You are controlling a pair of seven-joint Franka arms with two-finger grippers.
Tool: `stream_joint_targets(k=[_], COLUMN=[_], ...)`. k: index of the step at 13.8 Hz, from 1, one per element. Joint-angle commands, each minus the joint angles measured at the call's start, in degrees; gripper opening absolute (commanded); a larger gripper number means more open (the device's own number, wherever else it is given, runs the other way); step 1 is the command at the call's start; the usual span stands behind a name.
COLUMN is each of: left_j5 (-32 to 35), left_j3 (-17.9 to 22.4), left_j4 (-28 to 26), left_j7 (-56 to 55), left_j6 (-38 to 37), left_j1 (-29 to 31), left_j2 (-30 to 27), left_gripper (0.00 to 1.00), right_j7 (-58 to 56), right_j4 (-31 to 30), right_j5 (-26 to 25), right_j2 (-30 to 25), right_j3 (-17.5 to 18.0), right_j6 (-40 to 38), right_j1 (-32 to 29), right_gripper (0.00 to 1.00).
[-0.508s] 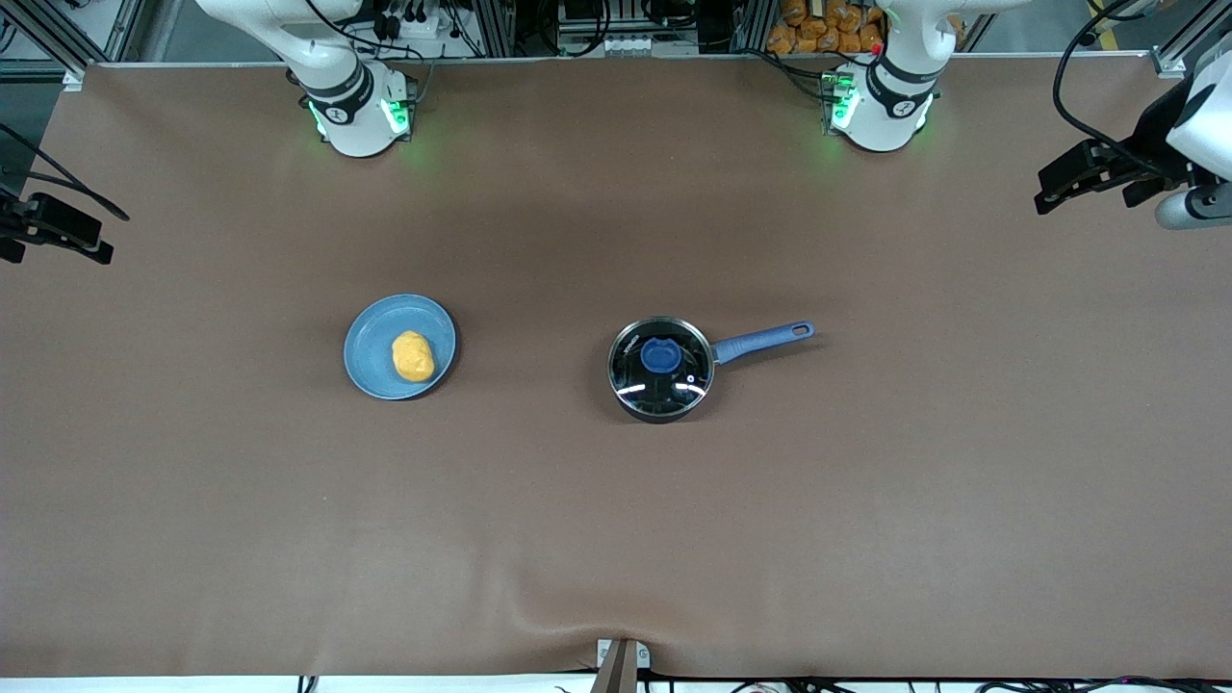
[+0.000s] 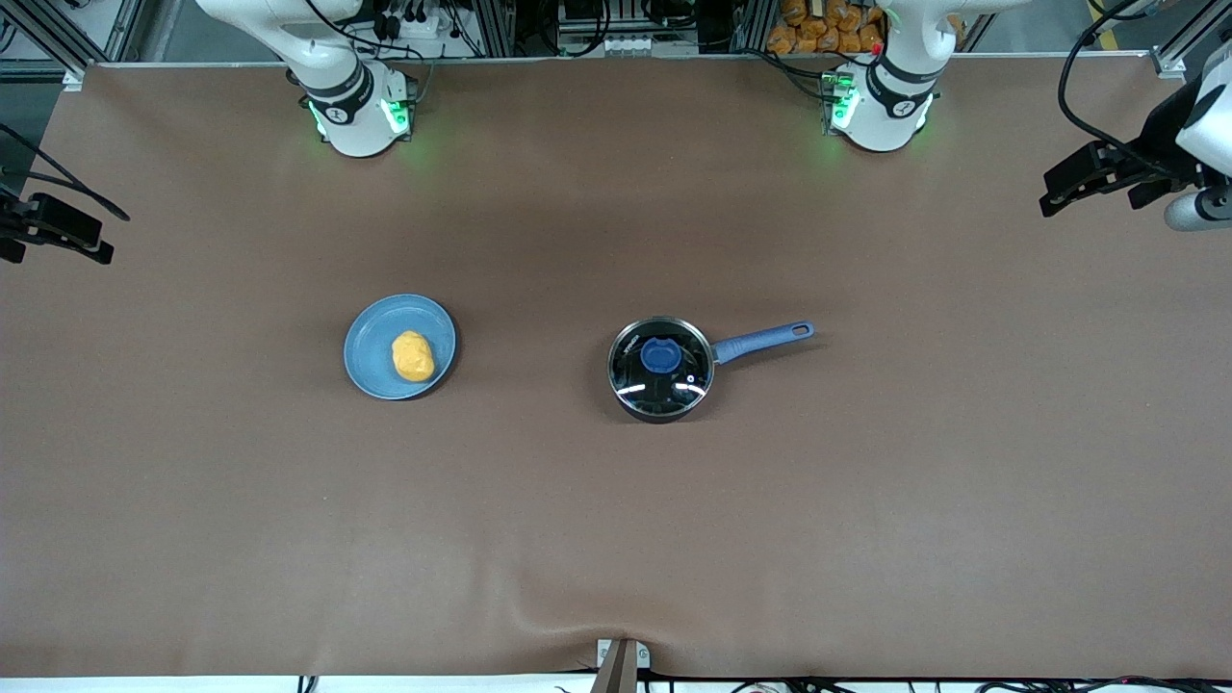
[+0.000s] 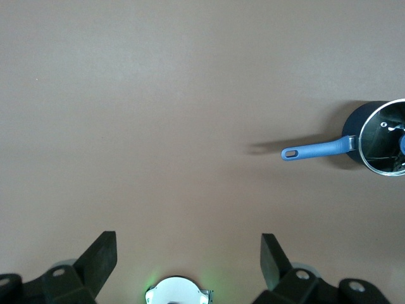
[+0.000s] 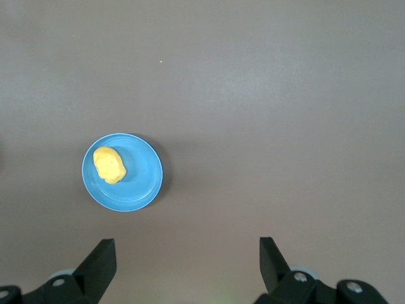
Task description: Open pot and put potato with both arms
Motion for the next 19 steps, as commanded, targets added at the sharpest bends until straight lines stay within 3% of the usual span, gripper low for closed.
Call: stream_joint_targets(k=[1, 5, 8, 10, 13, 19], left_j5=[0.45, 0.62, 0.54, 0.54, -1.13, -2.54], left_j3=[-0.12, -0.12, -0.47, -0.91, -2.23, -2.32], left_j4=[1.98, 1.8, 1.45, 1.98, 3.12, 4.79], left_j7=[0.15, 0.06, -0.29, -0.73, -4.41, -10.12], left_j6=[-0.39, -0.13, 1.62, 2.5, 9.61, 17.35], left_j1=[0.2, 0.12, -0.5, -1.28, -3.65, -14.2], left_j2=[0.94, 0.94, 1.55, 4.79, 10.41, 19.56], left_gripper=[1.0, 1.0, 1.0, 1.0, 1.0, 1.0], right_j7=[-0.78, -0.16, 0.1, 0.02, -0.86, -8.05], right_j4=[-0.16, -3.4, -9.28, -13.15, -13.96, -15.26], right_j5=[-0.26, 2.36, 4.75, 4.84, 4.84, 4.75], right_j2=[-0.15, -0.24, -0.15, 0.46, 3.26, 7.4], right_j3=[0.3, 0.38, 0.38, 0.38, 0.38, 0.38], right_j6=[-0.35, 0.53, 6.92, 11.23, 13.18, 16.69], right_j1=[-0.46, 1.03, 5.59, 8.67, 13.41, 16.24], right_gripper=[1.0, 1.0, 1.0, 1.0, 1.0, 1.0])
